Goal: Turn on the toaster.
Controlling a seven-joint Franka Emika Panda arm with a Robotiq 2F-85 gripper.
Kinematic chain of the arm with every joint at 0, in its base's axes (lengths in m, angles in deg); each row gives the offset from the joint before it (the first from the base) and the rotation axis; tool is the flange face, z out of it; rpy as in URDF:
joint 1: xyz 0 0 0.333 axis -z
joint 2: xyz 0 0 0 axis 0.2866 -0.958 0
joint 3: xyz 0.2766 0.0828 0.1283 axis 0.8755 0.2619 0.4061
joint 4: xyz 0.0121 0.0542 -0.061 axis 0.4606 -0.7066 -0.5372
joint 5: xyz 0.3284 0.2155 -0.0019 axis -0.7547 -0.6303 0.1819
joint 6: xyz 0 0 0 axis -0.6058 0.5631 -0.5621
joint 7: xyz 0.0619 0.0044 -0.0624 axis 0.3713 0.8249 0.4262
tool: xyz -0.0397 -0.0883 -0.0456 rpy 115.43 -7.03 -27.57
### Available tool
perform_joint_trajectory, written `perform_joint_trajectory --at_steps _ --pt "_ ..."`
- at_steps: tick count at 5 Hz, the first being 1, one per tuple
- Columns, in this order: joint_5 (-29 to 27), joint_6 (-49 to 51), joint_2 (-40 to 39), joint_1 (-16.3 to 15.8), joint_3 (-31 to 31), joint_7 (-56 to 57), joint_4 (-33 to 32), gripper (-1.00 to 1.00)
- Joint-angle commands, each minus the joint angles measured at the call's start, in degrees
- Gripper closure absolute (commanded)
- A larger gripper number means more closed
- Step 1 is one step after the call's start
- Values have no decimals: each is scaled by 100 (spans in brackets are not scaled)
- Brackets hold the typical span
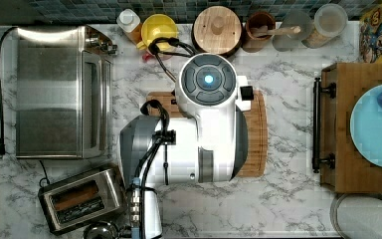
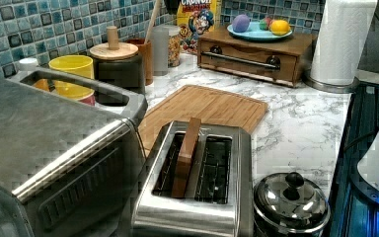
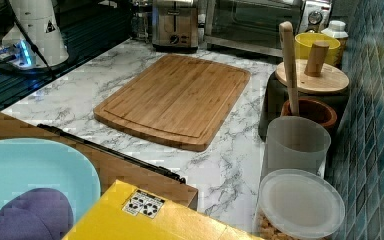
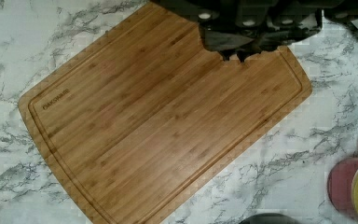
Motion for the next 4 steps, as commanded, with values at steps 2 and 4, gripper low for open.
perform_joint_trajectory --at_steps 2,4 --pt "-206 -721 268 -216 202 2099 -787 100" --pt "-732 -1018 491 -295 394 3778 -1339 100"
